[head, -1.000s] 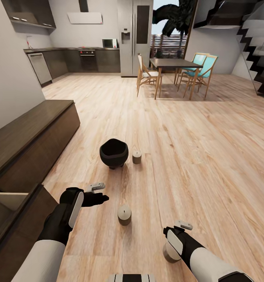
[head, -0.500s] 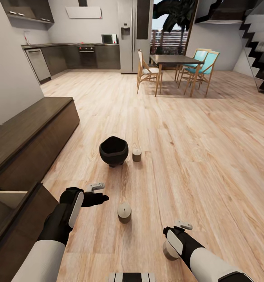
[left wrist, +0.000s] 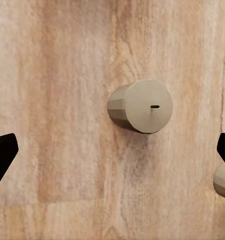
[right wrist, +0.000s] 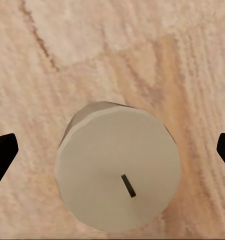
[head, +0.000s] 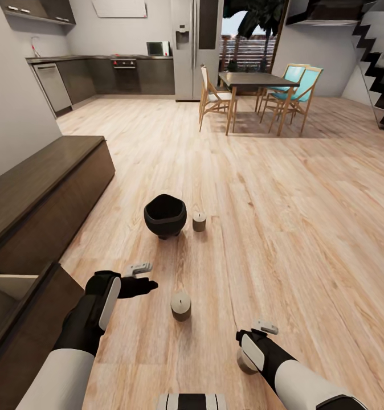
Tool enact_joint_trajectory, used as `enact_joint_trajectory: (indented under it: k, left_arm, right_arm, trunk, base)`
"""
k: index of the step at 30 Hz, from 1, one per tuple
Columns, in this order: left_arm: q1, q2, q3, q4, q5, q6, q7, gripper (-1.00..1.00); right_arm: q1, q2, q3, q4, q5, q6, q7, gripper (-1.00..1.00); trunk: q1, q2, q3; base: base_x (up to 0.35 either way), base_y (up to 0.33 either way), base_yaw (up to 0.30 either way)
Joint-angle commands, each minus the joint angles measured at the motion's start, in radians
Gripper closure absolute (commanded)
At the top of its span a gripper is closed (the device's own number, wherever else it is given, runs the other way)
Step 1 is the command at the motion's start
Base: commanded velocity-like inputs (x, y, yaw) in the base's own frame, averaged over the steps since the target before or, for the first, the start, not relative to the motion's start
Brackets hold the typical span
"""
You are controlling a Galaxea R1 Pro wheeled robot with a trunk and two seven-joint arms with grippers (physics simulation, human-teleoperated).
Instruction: Place each of the two pumpkins and all three candles from the living room inside a cabinet in the living room (use any cabinet), then make sure every cabinet is closed, and position the cauldron so it is next to a table in the living room.
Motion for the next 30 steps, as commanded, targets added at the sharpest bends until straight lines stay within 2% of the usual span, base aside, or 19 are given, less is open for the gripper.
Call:
enact_joint_trajectory:
  k: [1,23,30]
  left_arm:
    - [-0.001,-0.001,0.003,-0.002,0.004,0.005,-0.001,-1.0]
    - [-0.001,-0.001,0.005,-0.01,0.004,0.005,-0.002,-1.0]
    - [0.001,-0.001,0.003,-0.083,0.004,0.005,-0.003,-1.0]
  right_arm:
    - [0.0,0.0,0.009,-0.002,-0.005,0.007,-0.007,-1.0]
    - [-0.001,0.002,0.009,-0.002,-0.004,0.007,-0.007,-1.0]
    - [-0.001,0.002,0.009,-0.002,-0.004,0.007,-0.007,-1.0]
  trunk:
    - [0.0,0.0,-0.001]
    - [0.0,0.0,-0.001]
    - [0.0,0.0,-0.001]
  base:
    - [0.0,0.0,0.0]
    - [0.0,0.0,0.0]
    - [0.0,0.0,0.0]
